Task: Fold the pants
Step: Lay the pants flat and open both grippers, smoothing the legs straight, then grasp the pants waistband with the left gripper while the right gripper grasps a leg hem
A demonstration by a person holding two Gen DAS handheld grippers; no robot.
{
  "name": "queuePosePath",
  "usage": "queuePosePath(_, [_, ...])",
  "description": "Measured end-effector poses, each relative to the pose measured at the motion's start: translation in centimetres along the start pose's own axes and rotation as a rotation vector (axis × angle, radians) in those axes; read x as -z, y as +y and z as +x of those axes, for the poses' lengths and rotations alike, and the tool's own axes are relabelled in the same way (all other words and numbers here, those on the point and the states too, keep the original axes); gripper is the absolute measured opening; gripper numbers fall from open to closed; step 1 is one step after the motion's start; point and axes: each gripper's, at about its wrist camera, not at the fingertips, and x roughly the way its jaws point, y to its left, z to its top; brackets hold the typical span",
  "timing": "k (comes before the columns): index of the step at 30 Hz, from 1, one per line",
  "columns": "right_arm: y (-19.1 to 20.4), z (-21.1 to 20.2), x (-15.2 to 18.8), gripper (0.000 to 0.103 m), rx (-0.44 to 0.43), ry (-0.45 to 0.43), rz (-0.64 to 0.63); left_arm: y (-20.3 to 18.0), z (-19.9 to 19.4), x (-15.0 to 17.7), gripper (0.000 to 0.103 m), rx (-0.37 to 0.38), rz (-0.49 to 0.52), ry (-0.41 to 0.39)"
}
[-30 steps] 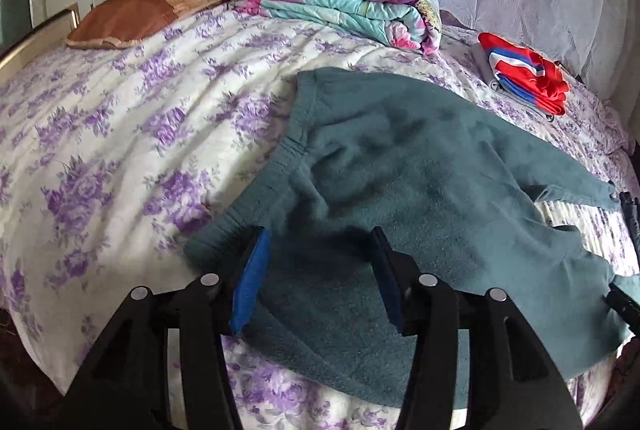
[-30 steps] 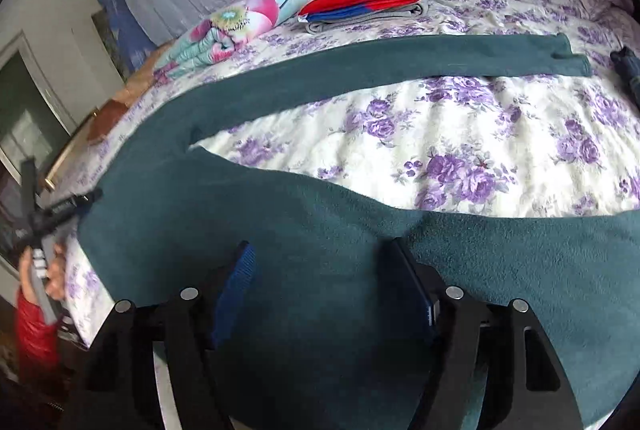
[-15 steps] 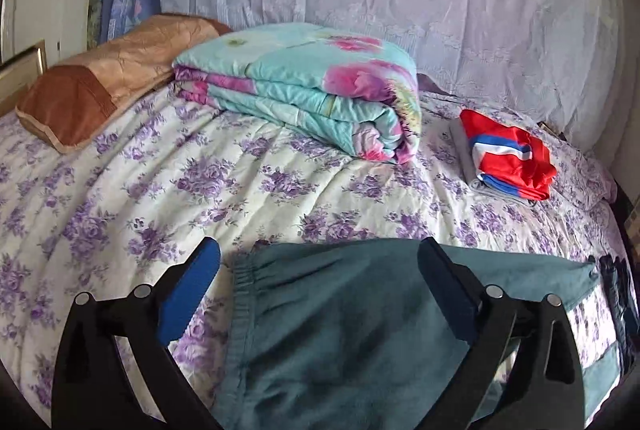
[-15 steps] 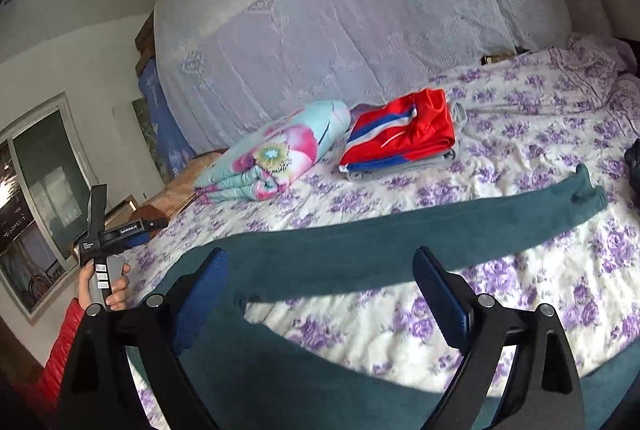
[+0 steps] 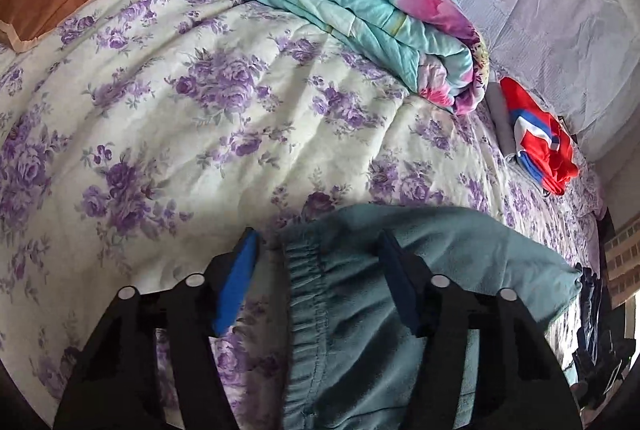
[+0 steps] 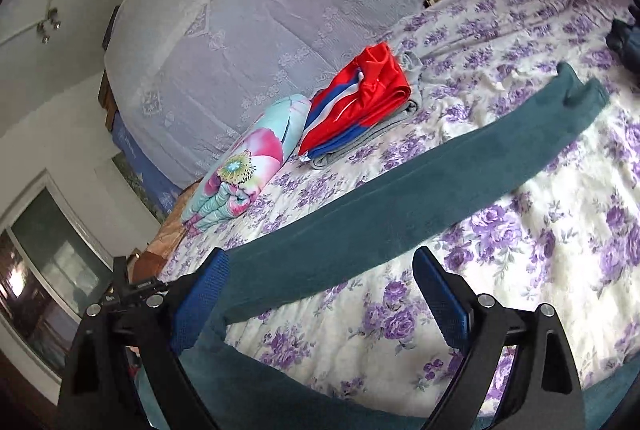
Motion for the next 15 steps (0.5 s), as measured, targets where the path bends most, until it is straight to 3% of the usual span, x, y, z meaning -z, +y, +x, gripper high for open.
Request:
queuePosePath(1, [-0.2, 0.0, -0.1, 0.094, -0.008, 0.001, 0.012, -0.1, 0.2, 0.0, 0.043, 0.004, 0.008, 0.006])
queuePosePath(7, [1.8, 0.7, -0.8, 0.094, -0.019, 0.055, -0.067, -0.3, 0.1, 0.1, 0.022, -0.011, 0.032, -0.016])
queuePosePath(12, [6.3, 5.3, -3.0, 0.094, 0.010, 0.236, -0.305, -0.5, -1.3, 0.2, 0.021, -0.011, 0.042, -0.086])
queuePosePath(15, [8.3, 9.5, -4.0, 0.094, 0.050, 0.296, -0.498, -0.9, -2.2, 0.2, 0.021, -0.010, 0.062, -0.136])
